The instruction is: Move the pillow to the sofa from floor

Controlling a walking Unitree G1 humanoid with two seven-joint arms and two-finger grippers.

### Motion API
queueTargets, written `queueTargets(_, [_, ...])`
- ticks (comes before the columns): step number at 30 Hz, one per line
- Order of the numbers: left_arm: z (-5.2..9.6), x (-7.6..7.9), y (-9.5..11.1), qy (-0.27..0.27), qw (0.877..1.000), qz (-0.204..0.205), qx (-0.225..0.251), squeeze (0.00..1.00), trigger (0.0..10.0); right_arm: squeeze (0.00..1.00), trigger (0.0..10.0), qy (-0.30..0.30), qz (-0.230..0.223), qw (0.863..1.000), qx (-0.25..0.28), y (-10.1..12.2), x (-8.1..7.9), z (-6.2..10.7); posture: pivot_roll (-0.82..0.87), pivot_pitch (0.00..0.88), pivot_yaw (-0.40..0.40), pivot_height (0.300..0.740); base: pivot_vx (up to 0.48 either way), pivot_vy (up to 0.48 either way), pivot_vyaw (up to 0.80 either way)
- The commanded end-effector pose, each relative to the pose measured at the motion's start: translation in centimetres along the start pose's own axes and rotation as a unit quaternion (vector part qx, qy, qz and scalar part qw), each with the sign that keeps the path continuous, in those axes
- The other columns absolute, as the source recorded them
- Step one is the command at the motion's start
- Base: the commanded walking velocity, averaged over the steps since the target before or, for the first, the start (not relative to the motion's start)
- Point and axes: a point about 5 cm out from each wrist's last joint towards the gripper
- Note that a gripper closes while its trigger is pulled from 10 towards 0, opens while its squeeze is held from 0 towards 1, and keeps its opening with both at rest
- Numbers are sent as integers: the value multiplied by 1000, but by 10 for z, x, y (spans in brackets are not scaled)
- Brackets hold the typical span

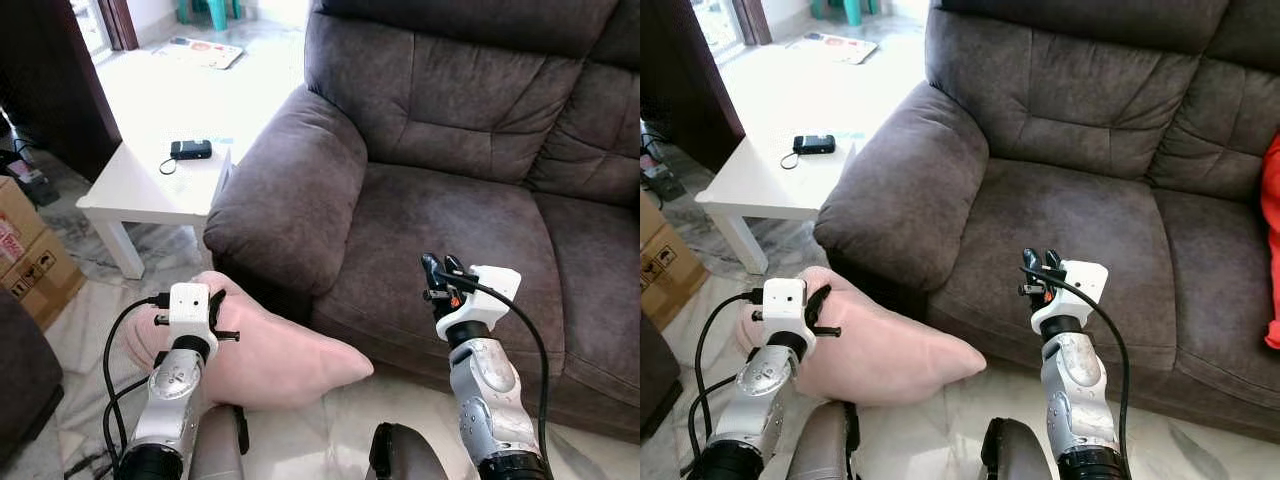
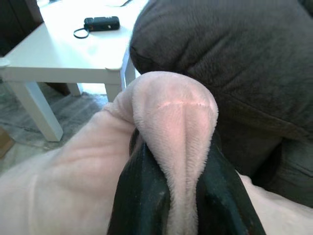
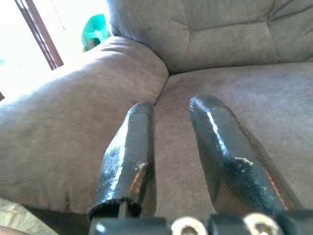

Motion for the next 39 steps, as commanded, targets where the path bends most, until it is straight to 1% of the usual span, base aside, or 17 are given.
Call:
queueTargets(1, [-7,-9,29,19,997,-4,68,0,10000,0,10000,-3,-3,1000,1,0,2,-1,109,0,-79,601,-285,0,0])
queueTargets(17, [-7,-8,28,23,998,-8,65,0,10000,0,10000,1,-4,1000,-2,0,0,-3,109,0,-81,601,0,0,0])
queueTargets(28, [-8,-9,38,19,996,-5,83,0,10000,0,10000,2,-3,1000,-1,-1,0,-3,109,0,-77,601,0,0,0])
queueTargets(31, [-8,-9,38,16,996,-5,84,0,10000,0,10000,3,-4,1000,-2,-1,-1,-3,109,0,-76,601,0,0,0])
queueTargets(34, [-8,-8,37,15,996,-6,83,0,10000,0,10000,4,-4,1000,10,1,-1,-2,107,0,-72,601,0,0,0])
queueTargets(39, [-7,-5,37,8,997,-6,82,0,10000,0,10000,5,-2,1000,10,1,-1,-1,105,0,-68,636,0,0,0])
Point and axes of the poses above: a point about 5 cm out from each wrist's last joint towards the gripper, its own z axis pointing back from the gripper into the wrist, its own y axis along the axis of the wrist's last joint, x = y × z, and after that the axes turned 14 degrees about -z, right-handed
